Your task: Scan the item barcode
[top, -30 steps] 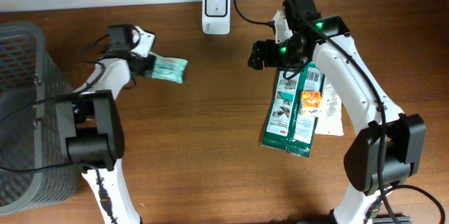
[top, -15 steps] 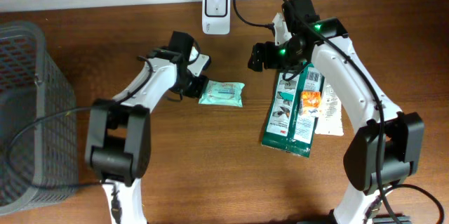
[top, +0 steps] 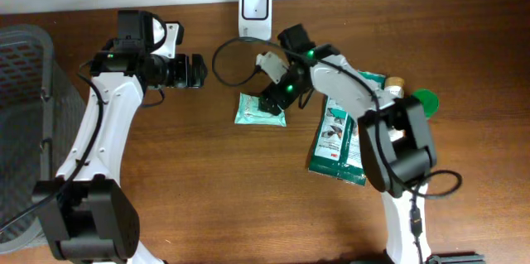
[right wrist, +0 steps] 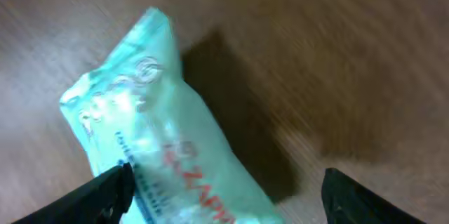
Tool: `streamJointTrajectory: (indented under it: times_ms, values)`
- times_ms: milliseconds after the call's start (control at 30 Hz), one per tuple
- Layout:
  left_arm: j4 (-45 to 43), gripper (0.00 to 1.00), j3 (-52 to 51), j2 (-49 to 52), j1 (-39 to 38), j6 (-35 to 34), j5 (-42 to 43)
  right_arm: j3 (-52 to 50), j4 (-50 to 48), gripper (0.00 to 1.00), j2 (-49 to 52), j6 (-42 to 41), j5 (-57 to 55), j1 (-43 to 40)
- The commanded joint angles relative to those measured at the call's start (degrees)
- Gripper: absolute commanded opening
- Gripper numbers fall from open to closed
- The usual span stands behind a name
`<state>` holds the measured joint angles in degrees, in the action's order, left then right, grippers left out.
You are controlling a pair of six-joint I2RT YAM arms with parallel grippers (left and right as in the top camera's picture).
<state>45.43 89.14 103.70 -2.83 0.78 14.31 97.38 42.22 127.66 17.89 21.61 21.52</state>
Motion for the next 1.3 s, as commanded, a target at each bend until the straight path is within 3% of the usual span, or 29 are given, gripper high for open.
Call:
streamJointTrajectory:
  times_ms: [0,67,167,200,233,267,300,367,433,800,833,933,1100,1200,1267]
  values:
    - [0.28,0.85,-0.31,-0.31,0.31,-0.37,-0.52,-0.09,0.17,0.82,0.96,-19.67,3.3,-3.67]
    - [0.28,0.73,-0.39,1.14,-0.26,-0.35,-0.35,-0.09,0.7,0.82,0.96,-26.45,7.15,-6.29]
    - [-0.22,0.54,-0.39,5.42,-3.82,0.09,0.26,-0.09,3.48,0.76,0.52,-28.06,18.51,-10.78]
    - [-0.31,0.44,-0.39,7.13,-5.6,0.09,2.58,-0.09,6.19,0.76,0.55,-28.0,18.45,-11.06]
    - [-0.35,0.25,-0.39,8.85,-7.15,0.02,4.76,-0.11,8.28,0.75,0.55,-27.82,18.45,-10.93]
    - [-0.59,0.08,-0.39,11.78,-9.03,-1.4,7.32,-0.11,9.27,0.63,0.63,-27.85,18.43,-10.36]
    - [-1.2,0.0,-0.39,13.94,-9.84,-2.75,9.55,-0.11,9.25,0.48,0.98,-27.89,18.47,-10.23]
    - [-5.75,0.0,-0.39,19.08,-10.25,-2.73,20.02,-0.48,9.03,0.35,2.16,-27.89,18.49,-10.23]
    - [-8.35,0.0,-0.39,22.91,-10.25,-2.71,24.98,-1.03,8.04,0.33,4.0,-27.85,18.71,-9.88]
    - [-8.98,0.0,-0.39,28.09,-10.23,-4.02,25.33,-5.35,-1.99,0.34,4.02,-29.11,25.86,-4.48]
    - [-9.01,0.0,-0.39,28.09,-10.23,-4.02,25.33,-5.35,-3.19,0.31,4.02,-29.11,27.21,-4.17]
    - [-9.01,0.0,-0.39,28.09,-10.25,-4.02,25.33,-5.35,-4.76,0.04,4.02,-28.68,29.31,-4.28]
    - [-7.45,0.0,-0.13,25.4,-9.75,-3.74,24.85,-5.33,-2.27,0.04,0.85,-26.56,28.63,-6.71]
    - [-7.04,0.0,-0.11,17.94,-7.91,-3.76,23.41,-5.33,2.58,0.04,-6.38,-26.29,18.16,-7.41]
    - [-7.02,0.0,-0.11,17.09,-7.85,-3.76,23.39,-5.33,4.44,0.04,-9.42,-26.29,17.46,-7.41]
